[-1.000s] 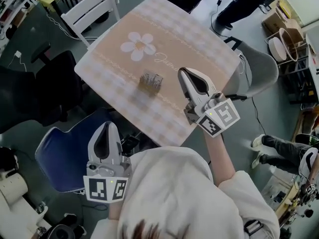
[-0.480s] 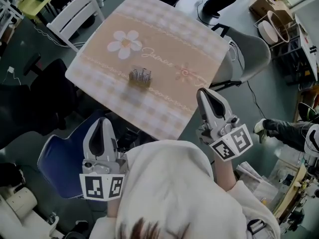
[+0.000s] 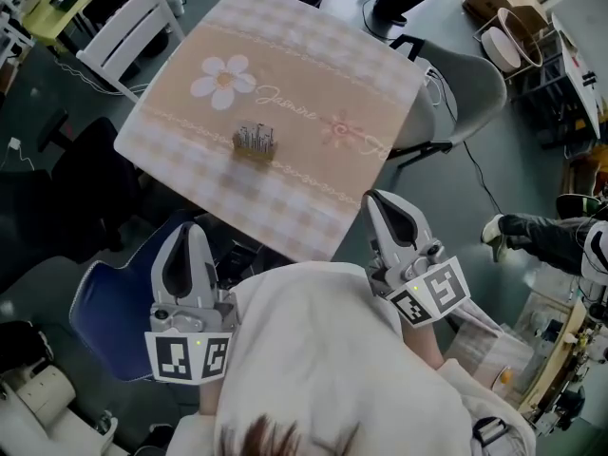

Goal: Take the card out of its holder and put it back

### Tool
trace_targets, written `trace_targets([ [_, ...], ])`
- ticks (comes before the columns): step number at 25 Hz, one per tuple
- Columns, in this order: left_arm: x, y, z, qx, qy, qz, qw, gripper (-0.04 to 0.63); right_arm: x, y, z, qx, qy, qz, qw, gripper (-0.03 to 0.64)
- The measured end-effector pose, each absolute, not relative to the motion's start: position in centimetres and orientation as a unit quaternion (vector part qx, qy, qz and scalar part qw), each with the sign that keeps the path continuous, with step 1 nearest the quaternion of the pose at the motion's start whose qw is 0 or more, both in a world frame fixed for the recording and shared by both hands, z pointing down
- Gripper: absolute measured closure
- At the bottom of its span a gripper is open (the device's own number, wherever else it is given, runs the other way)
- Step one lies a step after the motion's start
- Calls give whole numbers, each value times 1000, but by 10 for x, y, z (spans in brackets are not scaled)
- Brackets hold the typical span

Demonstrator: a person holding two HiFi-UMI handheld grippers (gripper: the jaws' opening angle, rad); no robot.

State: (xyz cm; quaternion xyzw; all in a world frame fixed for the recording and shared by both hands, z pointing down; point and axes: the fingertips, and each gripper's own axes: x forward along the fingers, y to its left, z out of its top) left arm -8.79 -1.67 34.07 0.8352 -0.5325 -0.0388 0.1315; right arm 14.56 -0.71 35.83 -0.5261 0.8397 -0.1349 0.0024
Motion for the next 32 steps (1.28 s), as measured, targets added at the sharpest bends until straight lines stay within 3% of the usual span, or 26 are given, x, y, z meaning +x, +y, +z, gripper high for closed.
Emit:
trace_targets([
  [32, -94, -6, 346, 818, -556, -35, 139, 595, 116, 2, 372, -475, 869, -137, -28, 618],
])
